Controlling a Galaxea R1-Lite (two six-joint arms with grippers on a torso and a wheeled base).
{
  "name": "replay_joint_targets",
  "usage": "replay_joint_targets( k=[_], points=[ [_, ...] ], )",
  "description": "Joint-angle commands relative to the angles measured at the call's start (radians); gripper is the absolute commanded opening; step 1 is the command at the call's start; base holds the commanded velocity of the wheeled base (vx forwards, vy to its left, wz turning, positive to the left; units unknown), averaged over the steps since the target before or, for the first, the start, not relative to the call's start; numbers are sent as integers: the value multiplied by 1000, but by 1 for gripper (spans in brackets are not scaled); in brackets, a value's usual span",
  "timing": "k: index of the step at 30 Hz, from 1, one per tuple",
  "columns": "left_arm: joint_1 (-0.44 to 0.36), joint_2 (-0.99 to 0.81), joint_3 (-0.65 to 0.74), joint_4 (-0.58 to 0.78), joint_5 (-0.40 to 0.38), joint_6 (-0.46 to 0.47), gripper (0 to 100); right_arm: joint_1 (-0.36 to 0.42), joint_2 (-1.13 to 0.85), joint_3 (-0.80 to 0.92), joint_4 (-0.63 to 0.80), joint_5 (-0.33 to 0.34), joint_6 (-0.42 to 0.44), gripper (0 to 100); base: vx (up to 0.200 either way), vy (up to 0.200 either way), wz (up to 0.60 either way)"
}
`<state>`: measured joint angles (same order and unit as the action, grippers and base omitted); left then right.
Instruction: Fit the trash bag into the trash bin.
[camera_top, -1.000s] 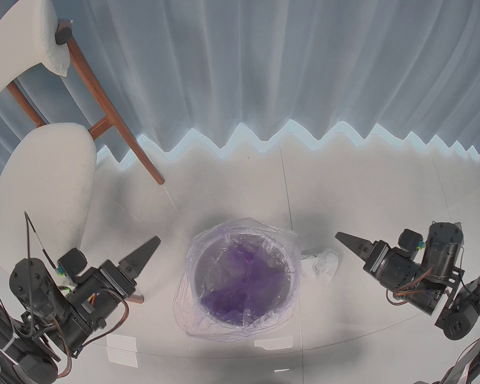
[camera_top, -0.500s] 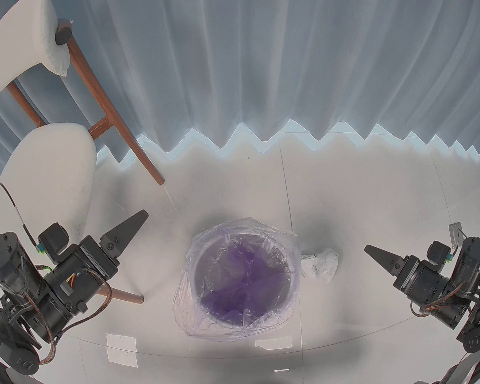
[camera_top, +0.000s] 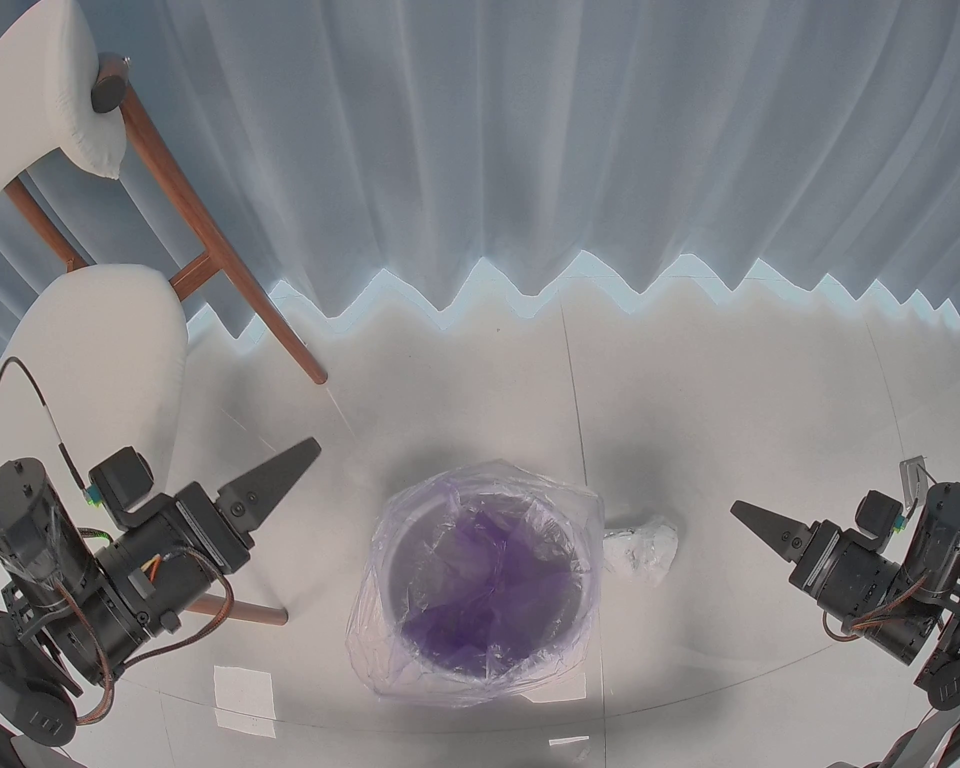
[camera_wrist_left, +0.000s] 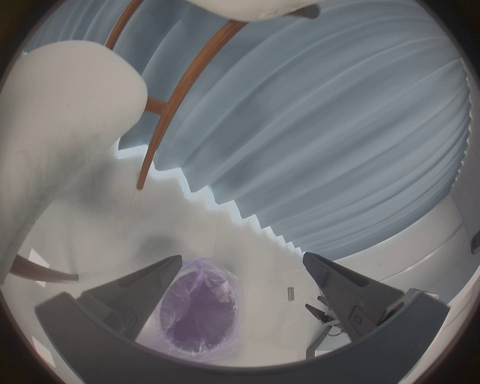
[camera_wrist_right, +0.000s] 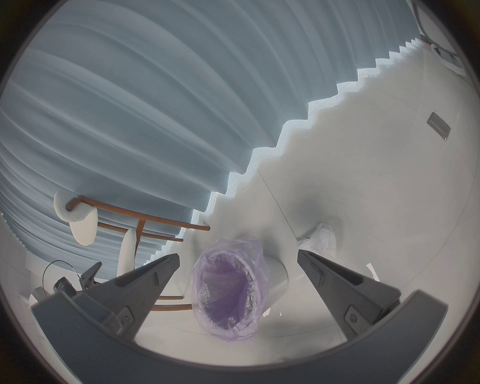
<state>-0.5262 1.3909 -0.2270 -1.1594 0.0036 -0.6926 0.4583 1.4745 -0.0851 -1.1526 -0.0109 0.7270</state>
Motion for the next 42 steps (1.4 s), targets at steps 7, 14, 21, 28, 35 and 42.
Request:
replay_joint_targets(
  k=[7,14,21,28,35,42],
  points=[
    [-20,93,51,239,10,-7,100,5,6,33,-3,0,5,100,0,0,0],
    [-8,401,2,217,39,88,100,6,7,28,-6,0,5,100,0,0,0],
    [28,660,-75,-42,53,88,100,5,20,19,-13,-1,6,100,0,0,0],
    [66,826,-75,-327,56,157,100,6,21,19,-12,-1,8,100,0,0,0],
    [115,864,-121,-387,55,182,100,6,44,4,-15,-1,8,100,0,0,0],
    [121,895,-158,-387,55,183,100,6,46,-2,-15,-1,8,100,0,0,0]
  ],
)
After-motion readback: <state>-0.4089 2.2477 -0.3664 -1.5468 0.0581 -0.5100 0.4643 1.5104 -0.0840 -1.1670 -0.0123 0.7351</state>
